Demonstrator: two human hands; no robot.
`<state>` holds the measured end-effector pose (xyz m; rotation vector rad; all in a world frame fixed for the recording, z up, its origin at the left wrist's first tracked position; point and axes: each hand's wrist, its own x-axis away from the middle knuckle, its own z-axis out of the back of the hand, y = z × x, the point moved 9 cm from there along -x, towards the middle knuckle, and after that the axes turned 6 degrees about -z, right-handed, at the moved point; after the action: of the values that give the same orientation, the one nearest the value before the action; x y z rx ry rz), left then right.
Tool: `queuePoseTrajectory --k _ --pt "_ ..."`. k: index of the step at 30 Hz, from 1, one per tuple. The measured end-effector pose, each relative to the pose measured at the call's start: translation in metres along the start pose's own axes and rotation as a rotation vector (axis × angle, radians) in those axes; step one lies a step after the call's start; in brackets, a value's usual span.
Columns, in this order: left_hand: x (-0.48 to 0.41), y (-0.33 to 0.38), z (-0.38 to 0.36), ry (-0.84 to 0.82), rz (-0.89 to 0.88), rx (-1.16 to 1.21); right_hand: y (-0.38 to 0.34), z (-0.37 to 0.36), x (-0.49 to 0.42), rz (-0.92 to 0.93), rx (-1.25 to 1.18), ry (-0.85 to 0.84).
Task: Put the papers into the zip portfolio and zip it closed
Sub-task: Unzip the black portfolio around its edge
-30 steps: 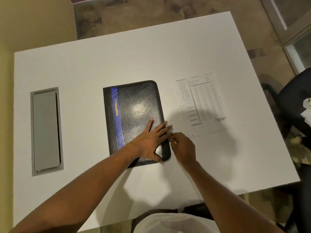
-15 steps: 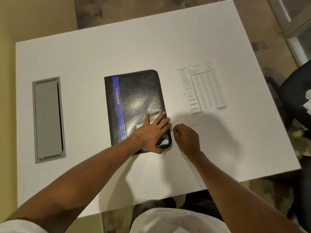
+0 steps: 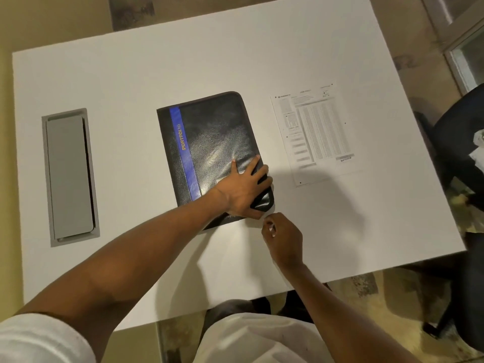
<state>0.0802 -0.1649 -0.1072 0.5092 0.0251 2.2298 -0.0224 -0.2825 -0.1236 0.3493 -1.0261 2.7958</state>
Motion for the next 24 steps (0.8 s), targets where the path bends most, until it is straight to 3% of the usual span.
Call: queuePoseTrajectory --k 5,11,16,24 --pt "0.002 0.001 0.004 0.002 0.002 0.004 -0.032 -0.025 0.022 0.009 0.029 -0.028" --pt "0.0 0.002 0.009 -0.011 0.022 0.002 -0.095 -0.061 0.039 0.162 0.169 -0.019" --pt "0.002 0.002 0.01 0.008 0.031 0.013 -0.116 -0.097 0.052 0.152 0.122 -0.149" --pt "0.009 0.009 0.019 0.024 0.01 0.014 -0.128 -0.105 0.058 0.225 0.054 -0.085"
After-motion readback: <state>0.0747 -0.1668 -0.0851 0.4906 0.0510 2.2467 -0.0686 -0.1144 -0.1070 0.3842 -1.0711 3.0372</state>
